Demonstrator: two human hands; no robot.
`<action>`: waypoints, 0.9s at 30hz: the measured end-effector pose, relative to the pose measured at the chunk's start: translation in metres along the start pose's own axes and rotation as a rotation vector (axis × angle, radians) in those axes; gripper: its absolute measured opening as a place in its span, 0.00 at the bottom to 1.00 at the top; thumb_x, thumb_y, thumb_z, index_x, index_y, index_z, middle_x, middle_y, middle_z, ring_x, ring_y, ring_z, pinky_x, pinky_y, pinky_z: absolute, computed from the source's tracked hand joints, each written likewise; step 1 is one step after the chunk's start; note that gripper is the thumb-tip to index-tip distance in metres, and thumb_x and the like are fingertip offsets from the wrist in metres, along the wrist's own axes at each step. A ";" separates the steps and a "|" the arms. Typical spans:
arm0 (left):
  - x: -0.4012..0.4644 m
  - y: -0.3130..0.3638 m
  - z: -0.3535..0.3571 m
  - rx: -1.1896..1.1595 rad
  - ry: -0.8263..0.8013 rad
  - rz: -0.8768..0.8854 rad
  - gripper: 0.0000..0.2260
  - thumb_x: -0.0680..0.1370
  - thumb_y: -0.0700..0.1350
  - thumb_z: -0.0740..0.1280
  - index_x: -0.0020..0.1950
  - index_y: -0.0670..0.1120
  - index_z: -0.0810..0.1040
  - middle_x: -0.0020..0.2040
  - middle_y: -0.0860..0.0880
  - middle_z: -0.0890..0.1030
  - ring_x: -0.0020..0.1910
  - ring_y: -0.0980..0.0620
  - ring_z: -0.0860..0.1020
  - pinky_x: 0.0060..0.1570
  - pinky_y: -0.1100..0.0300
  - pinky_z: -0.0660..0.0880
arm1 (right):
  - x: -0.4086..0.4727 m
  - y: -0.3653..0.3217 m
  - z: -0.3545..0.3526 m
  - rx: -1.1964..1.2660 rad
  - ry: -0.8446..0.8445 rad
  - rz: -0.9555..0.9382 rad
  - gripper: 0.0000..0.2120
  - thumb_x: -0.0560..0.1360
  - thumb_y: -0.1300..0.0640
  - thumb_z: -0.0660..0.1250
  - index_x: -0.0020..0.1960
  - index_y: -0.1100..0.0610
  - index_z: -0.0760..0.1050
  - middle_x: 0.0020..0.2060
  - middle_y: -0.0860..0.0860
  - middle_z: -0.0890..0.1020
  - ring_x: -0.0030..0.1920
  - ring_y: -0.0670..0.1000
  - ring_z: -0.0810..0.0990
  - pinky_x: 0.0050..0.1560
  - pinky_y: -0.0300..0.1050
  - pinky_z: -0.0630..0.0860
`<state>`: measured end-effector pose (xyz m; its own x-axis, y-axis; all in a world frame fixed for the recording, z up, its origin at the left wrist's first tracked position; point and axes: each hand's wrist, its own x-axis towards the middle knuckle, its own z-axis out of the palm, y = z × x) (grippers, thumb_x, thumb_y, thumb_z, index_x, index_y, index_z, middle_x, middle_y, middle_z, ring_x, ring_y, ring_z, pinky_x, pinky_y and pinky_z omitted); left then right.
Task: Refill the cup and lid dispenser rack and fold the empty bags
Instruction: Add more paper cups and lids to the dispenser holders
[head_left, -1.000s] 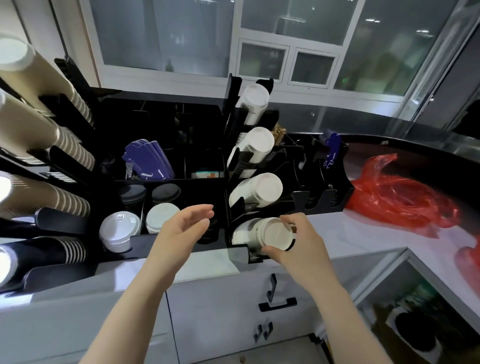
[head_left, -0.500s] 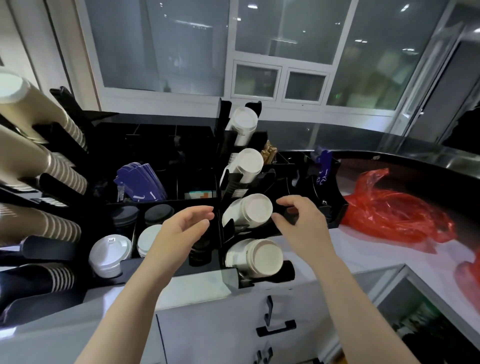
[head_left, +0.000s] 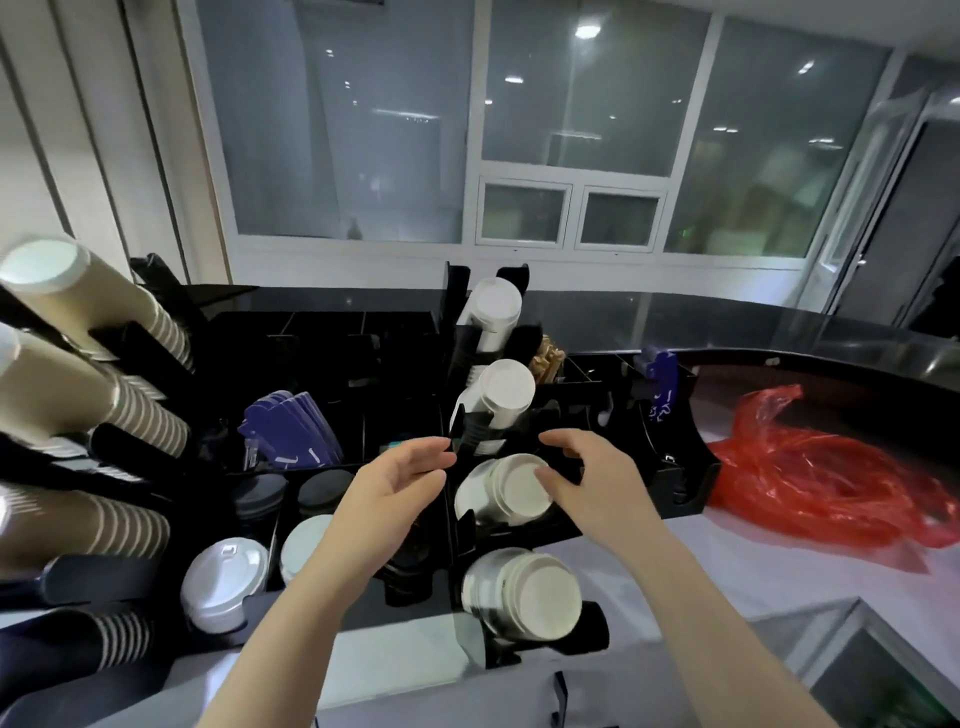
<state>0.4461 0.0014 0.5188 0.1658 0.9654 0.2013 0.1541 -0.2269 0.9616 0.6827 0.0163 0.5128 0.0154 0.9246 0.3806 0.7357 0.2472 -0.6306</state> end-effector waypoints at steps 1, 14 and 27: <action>0.004 0.003 -0.001 0.000 -0.002 0.014 0.14 0.79 0.39 0.64 0.61 0.55 0.76 0.55 0.57 0.83 0.57 0.61 0.78 0.57 0.61 0.72 | 0.003 0.000 0.000 0.008 0.004 -0.001 0.17 0.75 0.51 0.69 0.63 0.44 0.73 0.54 0.35 0.74 0.55 0.36 0.70 0.51 0.26 0.64; 0.033 0.047 -0.005 0.220 -0.088 0.279 0.25 0.75 0.50 0.66 0.66 0.71 0.62 0.65 0.72 0.69 0.67 0.70 0.65 0.65 0.68 0.62 | 0.027 -0.039 -0.027 0.029 0.101 -0.142 0.20 0.74 0.51 0.69 0.65 0.44 0.73 0.54 0.31 0.75 0.52 0.28 0.70 0.51 0.18 0.62; 0.005 0.053 0.074 0.495 -0.292 0.381 0.27 0.77 0.52 0.66 0.68 0.72 0.57 0.65 0.77 0.59 0.66 0.75 0.59 0.58 0.82 0.56 | -0.054 0.016 -0.092 -0.075 0.163 -0.069 0.19 0.74 0.58 0.71 0.63 0.49 0.77 0.53 0.36 0.77 0.54 0.35 0.73 0.54 0.20 0.63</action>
<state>0.5272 -0.0154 0.5569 0.5417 0.7483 0.3828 0.4484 -0.6425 0.6214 0.7555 -0.0565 0.5444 0.0686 0.8457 0.5292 0.7871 0.2801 -0.5496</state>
